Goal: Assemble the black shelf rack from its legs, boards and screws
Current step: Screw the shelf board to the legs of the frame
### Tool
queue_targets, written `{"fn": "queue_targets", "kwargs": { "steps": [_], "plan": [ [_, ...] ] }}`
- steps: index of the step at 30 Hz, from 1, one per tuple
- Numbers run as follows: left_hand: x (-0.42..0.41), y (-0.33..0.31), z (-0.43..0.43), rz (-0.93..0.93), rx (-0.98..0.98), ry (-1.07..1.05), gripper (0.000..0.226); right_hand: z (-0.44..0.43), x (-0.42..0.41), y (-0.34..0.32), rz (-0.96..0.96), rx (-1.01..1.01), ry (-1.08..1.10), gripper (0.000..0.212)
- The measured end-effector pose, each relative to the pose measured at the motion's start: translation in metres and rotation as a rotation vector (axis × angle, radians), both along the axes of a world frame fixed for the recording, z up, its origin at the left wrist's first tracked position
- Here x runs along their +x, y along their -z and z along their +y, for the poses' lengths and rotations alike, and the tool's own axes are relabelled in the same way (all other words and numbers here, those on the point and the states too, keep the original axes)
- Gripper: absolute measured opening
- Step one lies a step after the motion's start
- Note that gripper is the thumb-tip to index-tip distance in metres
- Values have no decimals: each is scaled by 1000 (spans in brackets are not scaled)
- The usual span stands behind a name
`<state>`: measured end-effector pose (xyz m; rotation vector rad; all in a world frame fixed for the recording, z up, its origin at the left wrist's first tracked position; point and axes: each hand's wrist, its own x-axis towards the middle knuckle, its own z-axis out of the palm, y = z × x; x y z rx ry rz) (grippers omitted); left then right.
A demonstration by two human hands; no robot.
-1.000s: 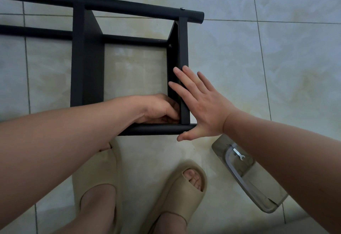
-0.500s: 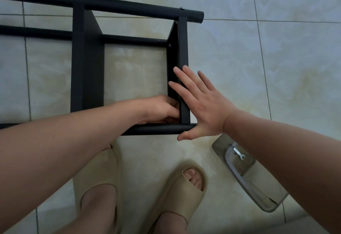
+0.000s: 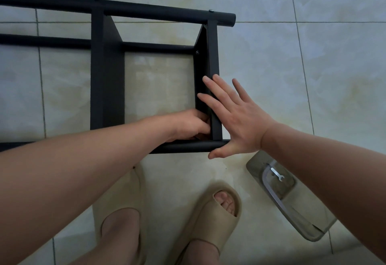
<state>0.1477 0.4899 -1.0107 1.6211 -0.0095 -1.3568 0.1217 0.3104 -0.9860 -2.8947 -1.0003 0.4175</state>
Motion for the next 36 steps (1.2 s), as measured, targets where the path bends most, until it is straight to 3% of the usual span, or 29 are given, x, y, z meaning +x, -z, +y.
{"fn": "queue_targets", "kwargs": {
  "steps": [7,27,36],
  "plan": [
    [-1,5,2,34,14,-38,9,0,1,2,-26,11,-23,129],
    [5,5,7,173,-130,-73,23,2,0,0,-11,14,-12,129],
    [0,11,6,223,-133,-81,13,2,0,0,-17,12,-12,130]
  ]
}}
